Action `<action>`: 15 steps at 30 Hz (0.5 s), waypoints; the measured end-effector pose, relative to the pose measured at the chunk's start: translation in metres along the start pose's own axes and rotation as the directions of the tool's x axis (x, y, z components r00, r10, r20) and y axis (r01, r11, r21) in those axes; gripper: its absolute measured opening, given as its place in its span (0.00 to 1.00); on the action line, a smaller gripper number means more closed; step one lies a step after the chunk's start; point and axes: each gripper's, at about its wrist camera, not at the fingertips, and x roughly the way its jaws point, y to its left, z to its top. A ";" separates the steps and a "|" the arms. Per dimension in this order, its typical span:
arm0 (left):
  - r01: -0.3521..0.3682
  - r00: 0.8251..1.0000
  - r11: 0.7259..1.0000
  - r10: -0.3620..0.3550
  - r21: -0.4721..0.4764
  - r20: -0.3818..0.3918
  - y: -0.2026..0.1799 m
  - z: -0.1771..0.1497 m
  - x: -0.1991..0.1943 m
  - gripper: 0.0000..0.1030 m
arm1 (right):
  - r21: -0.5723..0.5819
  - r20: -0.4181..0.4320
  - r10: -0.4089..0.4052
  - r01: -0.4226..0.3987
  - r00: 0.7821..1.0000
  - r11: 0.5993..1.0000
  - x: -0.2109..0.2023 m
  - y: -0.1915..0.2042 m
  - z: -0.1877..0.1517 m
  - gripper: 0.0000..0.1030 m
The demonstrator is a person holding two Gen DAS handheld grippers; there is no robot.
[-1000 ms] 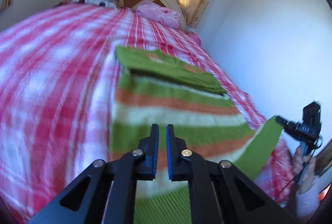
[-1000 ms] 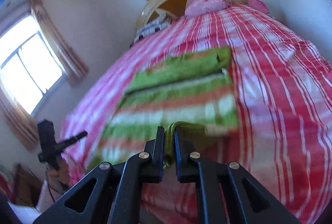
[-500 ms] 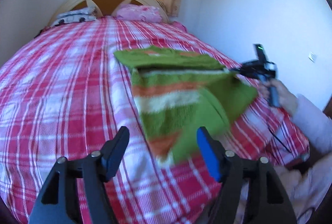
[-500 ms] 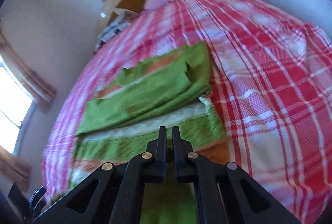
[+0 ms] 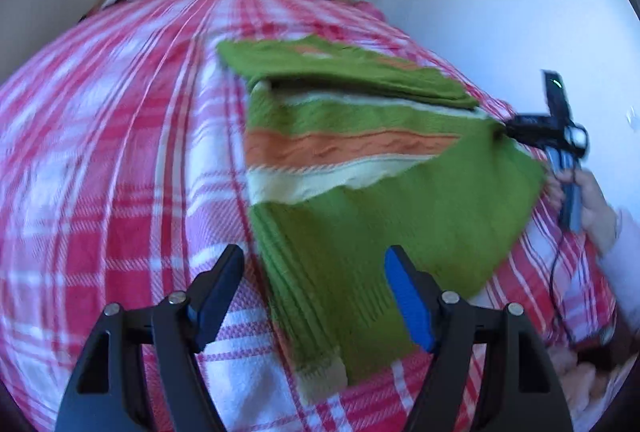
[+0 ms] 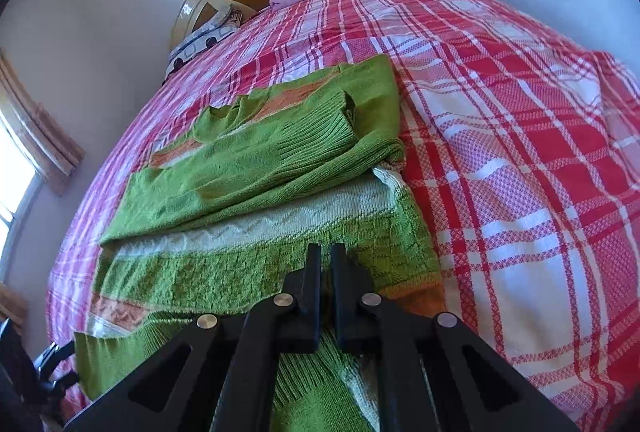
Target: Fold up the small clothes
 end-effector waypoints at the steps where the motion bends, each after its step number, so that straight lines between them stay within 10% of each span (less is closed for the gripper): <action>1: 0.016 1.000 0.998 -0.016 -0.053 0.007 0.005 -0.004 0.000 0.73 | -0.002 0.001 -0.001 0.001 1.000 1.000 -0.001 0.001 -0.001 0.04; 8: -0.050 0.971 0.983 0.089 -0.179 0.222 0.001 -0.027 -0.032 0.51 | -0.039 0.021 -0.009 0.010 1.000 0.999 -0.003 0.004 -0.006 0.04; 15: -0.016 0.988 0.982 0.044 -0.186 0.148 0.000 -0.028 -0.023 0.42 | -0.021 0.035 0.007 -0.006 0.999 1.000 -0.003 0.004 -0.008 0.04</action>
